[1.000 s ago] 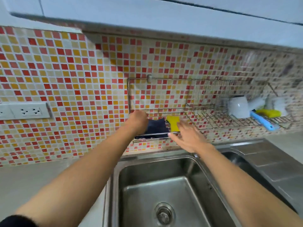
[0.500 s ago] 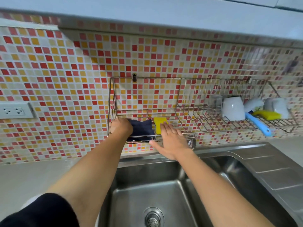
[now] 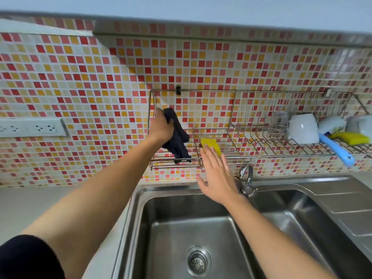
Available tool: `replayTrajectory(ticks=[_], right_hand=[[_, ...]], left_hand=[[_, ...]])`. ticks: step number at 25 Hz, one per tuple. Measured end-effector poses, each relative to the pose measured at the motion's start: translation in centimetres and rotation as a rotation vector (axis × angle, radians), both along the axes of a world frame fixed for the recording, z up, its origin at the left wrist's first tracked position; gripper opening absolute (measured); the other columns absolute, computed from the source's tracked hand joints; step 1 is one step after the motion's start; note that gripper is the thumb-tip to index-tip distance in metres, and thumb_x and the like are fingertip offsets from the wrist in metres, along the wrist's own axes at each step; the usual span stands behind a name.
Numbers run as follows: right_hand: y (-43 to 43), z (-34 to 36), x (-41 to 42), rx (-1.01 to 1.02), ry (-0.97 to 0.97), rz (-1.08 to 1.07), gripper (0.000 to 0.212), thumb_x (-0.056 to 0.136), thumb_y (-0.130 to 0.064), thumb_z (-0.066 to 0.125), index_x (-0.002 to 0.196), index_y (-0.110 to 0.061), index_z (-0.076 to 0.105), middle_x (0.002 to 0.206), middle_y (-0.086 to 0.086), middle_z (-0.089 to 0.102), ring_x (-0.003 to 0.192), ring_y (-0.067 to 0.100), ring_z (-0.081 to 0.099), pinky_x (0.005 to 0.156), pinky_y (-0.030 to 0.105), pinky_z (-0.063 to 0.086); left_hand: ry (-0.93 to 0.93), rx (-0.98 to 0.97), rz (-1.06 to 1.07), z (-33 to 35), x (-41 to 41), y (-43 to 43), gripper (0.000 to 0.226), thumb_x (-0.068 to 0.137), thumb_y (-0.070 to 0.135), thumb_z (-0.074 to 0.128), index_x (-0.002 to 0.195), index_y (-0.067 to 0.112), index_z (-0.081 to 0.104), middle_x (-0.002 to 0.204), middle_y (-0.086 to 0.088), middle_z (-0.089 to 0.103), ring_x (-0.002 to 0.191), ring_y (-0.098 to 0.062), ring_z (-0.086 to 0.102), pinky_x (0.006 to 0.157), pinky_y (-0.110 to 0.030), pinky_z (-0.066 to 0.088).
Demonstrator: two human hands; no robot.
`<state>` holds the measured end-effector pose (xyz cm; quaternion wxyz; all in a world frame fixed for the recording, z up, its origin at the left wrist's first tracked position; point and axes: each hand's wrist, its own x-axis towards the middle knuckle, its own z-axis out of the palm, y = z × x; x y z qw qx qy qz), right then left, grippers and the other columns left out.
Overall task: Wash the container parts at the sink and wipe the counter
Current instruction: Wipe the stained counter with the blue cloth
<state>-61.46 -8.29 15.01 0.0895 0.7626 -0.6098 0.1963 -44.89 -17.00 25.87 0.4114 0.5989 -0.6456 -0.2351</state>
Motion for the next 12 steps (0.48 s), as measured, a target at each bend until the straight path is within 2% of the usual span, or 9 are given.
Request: replayTrajectory(ticks=[3, 5, 6, 8, 9, 12], right_hand=[[1.8, -1.8, 3.6, -0.098, -0.158, 0.134, 0.070, 0.087, -0.022, 0.049, 0.148, -0.013, 0.015, 0.156, -0.002, 0.003, 0.143, 0.010, -0.001, 0.115, 0.031, -0.003], [3.0, -3.8, 6.3, -0.067, -0.192, 0.167, 0.068, 0.086, -0.019, 0.050, 0.146, -0.011, 0.019, 0.156, 0.001, 0.010, 0.143, 0.013, 0.007, 0.115, 0.031, 0.002], [3.7, -5.2, 7.9, -0.019, -0.188, 0.184, 0.067, 0.087, -0.021, 0.048, 0.146, -0.010, 0.020, 0.156, 0.002, 0.012, 0.143, 0.014, 0.009, 0.115, 0.031, 0.003], [5.2, -8.8, 11.5, 0.098, -0.171, 0.234, 0.064, 0.088, -0.030, 0.038, 0.146, -0.009, 0.021, 0.155, 0.005, 0.015, 0.143, 0.018, 0.014, 0.114, 0.032, 0.003], [5.9, -10.6, 13.6, 0.159, -0.158, 0.263, 0.065, 0.087, -0.035, 0.032, 0.146, -0.008, 0.021, 0.155, 0.006, 0.015, 0.143, 0.019, 0.015, 0.113, 0.032, 0.002], [7.8, -15.7, 19.4, 0.361, -0.107, 0.322, 0.067, 0.088, -0.040, 0.026, 0.147, -0.010, 0.015, 0.156, 0.006, 0.010, 0.144, 0.018, 0.008, 0.113, 0.029, -0.001]], left_hand=[[0.126, -0.148, -0.011, 3.8, 3.5, 2.1, 0.038, 0.097, 0.016, 0.045, 0.131, 0.015, 0.031, 0.108, -0.012, 0.055, 0.087, -0.025, 0.057, 0.071, -0.038, 0.051], [0.312, -0.138, -0.034, 4.9, 7.1, 4.1, 0.041, 0.095, 0.014, 0.049, 0.133, 0.015, 0.034, 0.105, -0.003, 0.055, 0.087, -0.016, 0.057, 0.067, -0.026, 0.050], [0.412, -0.100, -0.040, 4.9, 9.5, 5.3, 0.036, 0.094, 0.014, 0.051, 0.129, 0.013, 0.041, 0.100, 0.000, 0.057, 0.084, -0.013, 0.058, 0.064, -0.023, 0.050], [0.527, 0.033, -0.011, 3.2, 15.1, 7.7, 0.011, 0.092, 0.015, 0.056, 0.102, 0.012, 0.058, 0.082, 0.000, 0.062, 0.071, -0.013, 0.062, 0.057, -0.024, 0.050], [0.537, 0.131, 0.015, 1.9, 18.3, 8.9, 0.005, 0.090, 0.019, 0.058, 0.092, 0.014, 0.060, 0.077, -0.002, 0.064, 0.066, -0.016, 0.063, 0.054, -0.025, 0.050], [0.402, 0.370, 0.090, -3.1, 28.4, 13.0, 0.010, 0.091, 0.025, 0.058, 0.091, 0.016, 0.062, 0.083, -0.006, 0.067, 0.072, -0.021, 0.065, 0.052, -0.026, 0.052]])
